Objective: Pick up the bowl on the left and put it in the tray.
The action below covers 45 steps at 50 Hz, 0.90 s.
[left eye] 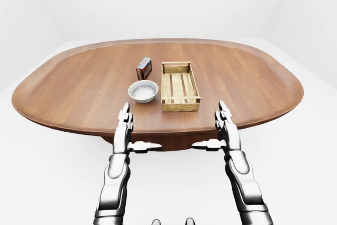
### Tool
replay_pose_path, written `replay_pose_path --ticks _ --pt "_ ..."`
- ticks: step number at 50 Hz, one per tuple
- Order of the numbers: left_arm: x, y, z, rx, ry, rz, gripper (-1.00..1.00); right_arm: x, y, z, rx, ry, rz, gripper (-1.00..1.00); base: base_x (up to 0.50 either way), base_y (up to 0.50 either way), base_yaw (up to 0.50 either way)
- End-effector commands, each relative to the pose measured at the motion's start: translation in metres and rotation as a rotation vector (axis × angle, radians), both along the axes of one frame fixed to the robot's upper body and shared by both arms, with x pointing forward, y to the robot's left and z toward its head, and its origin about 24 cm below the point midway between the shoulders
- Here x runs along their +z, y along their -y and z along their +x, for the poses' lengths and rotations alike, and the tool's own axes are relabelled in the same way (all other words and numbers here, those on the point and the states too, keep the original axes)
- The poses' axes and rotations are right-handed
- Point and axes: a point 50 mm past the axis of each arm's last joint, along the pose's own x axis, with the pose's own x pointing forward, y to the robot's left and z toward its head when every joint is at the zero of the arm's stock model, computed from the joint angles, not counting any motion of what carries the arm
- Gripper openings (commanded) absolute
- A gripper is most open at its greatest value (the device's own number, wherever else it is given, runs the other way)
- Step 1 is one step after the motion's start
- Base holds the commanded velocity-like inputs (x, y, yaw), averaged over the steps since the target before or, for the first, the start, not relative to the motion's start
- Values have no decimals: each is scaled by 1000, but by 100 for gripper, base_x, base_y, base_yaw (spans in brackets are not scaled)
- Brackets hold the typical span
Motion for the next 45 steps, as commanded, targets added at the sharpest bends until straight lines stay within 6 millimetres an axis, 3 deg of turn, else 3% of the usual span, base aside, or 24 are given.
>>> replay_pose_path --ticks 1,13,29,45 --pt "9 -19 4 32 11 -25 100 5 13 -2 -50 -2 36 100 0 0 0" --pt "40 -40 -1 74 124 -78 100 22 7 -2 -30 53 19 100 0 0 0" --pt "57 -62 4 134 191 -120 100 59 -3 3 -8 209 6 100 0 0 0" --pt "67 -76 2 172 235 -129 100 105 -10 -19 11 420 -26 100 0 0 0"
